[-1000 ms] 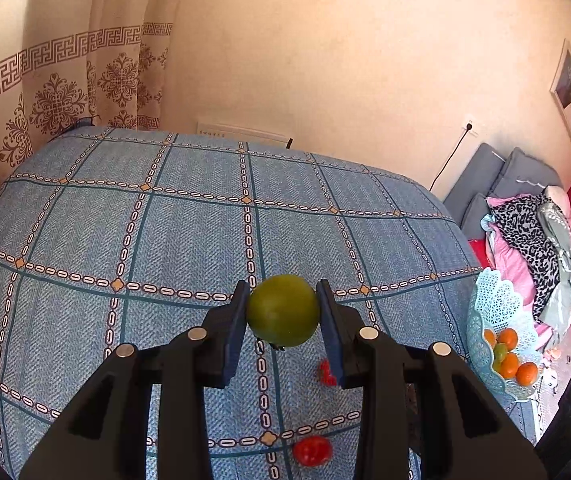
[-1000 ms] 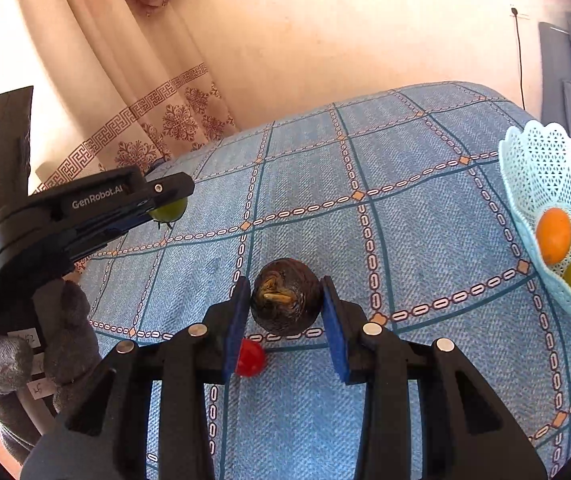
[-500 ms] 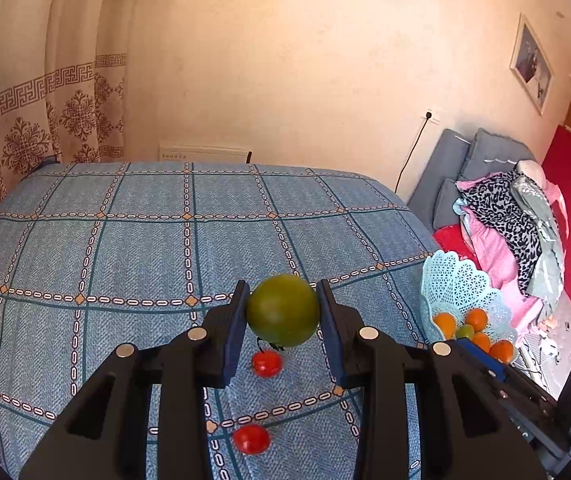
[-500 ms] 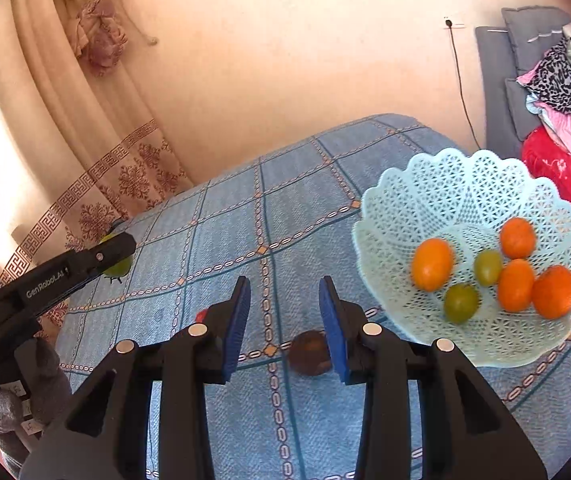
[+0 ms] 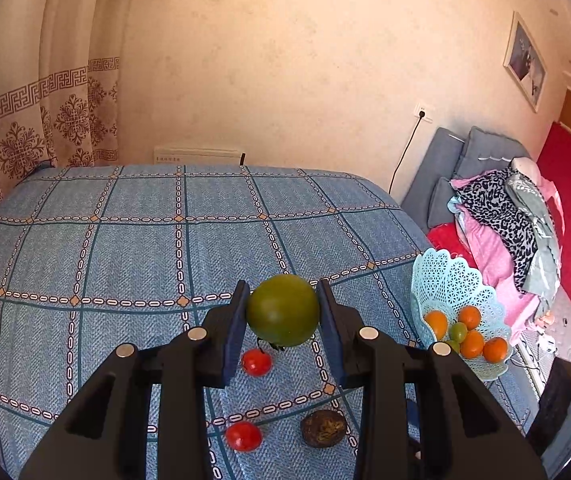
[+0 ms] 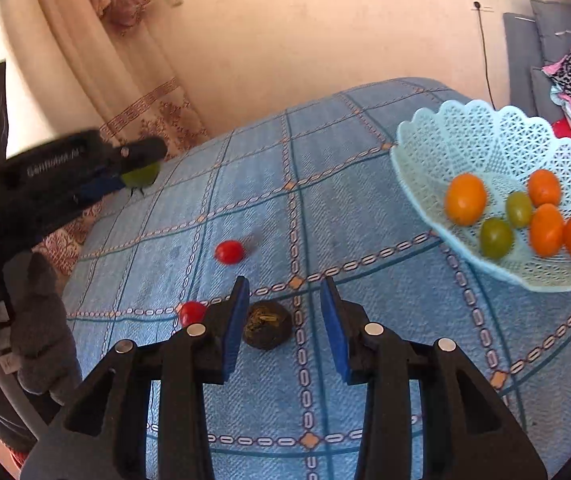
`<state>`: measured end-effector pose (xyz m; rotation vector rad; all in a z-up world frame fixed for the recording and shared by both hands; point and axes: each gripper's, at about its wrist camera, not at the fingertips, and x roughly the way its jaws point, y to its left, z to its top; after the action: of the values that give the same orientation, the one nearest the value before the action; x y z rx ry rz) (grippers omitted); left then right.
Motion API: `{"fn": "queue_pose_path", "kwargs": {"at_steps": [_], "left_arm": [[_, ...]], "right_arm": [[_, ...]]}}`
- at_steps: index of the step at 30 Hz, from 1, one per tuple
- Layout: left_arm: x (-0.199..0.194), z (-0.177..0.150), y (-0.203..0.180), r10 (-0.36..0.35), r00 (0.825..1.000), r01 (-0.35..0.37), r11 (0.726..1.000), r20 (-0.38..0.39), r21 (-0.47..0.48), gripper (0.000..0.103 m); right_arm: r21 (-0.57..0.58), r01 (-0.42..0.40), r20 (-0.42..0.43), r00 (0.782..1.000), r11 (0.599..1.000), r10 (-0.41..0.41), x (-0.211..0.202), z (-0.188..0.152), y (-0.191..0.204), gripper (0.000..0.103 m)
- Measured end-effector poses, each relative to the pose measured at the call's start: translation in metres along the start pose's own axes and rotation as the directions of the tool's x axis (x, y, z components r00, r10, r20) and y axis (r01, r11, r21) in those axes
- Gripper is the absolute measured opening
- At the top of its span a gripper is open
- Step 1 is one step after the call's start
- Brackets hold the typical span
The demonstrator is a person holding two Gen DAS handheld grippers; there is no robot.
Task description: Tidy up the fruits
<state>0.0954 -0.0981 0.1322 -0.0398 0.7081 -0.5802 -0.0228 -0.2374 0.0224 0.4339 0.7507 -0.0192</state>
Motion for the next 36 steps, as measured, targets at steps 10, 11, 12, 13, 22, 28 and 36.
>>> {"fn": "queue_pose_path", "kwargs": {"at_steps": [10, 11, 12, 13, 22, 28, 36], "left_arm": [[-0.003, 0.003, 0.010, -0.011, 1.000, 0.011, 1.000, 0.005, -0.029, 0.035], [-0.003, 0.003, 0.010, -0.011, 1.000, 0.011, 1.000, 0.006, -0.028, 0.035], [-0.003, 0.003, 0.010, -0.011, 1.000, 0.011, 1.000, 0.007, -0.027, 0.035], [-0.003, 0.003, 0.010, -0.011, 1.000, 0.011, 1.000, 0.006, -0.027, 0.035], [-0.001, 0.002, 0.006, -0.014, 1.000, 0.014, 1.000, 0.002, -0.015, 0.035], [-0.003, 0.002, 0.001, -0.015, 1.000, 0.015, 1.000, 0.009, 0.001, 0.035], [-0.007, -0.001, -0.013, -0.022, 1.000, 0.022, 0.999, 0.020, 0.031, 0.035]], "right_arm": [[-0.071, 0.056, -0.079, 0.995, 0.996, -0.062, 0.044, -0.013, 0.021, 0.053], [-0.081, 0.066, -0.081, 0.994, 0.995, -0.072, 0.046, -0.013, 0.022, 0.053], [-0.093, 0.074, -0.082, 0.993, 0.993, -0.081, 0.049, -0.014, 0.023, 0.053], [-0.106, 0.083, -0.082, 0.992, 0.991, -0.092, 0.051, -0.014, 0.024, 0.053], [-0.156, 0.118, -0.055, 0.990, 0.981, -0.128, 0.046, -0.018, 0.026, 0.042], [-0.105, 0.120, 0.017, 0.993, 0.987, -0.119, 0.010, -0.007, 0.011, 0.043], [-0.017, 0.157, 0.121, 0.981, 0.988, -0.153, -0.033, 0.013, -0.019, 0.043]]}}
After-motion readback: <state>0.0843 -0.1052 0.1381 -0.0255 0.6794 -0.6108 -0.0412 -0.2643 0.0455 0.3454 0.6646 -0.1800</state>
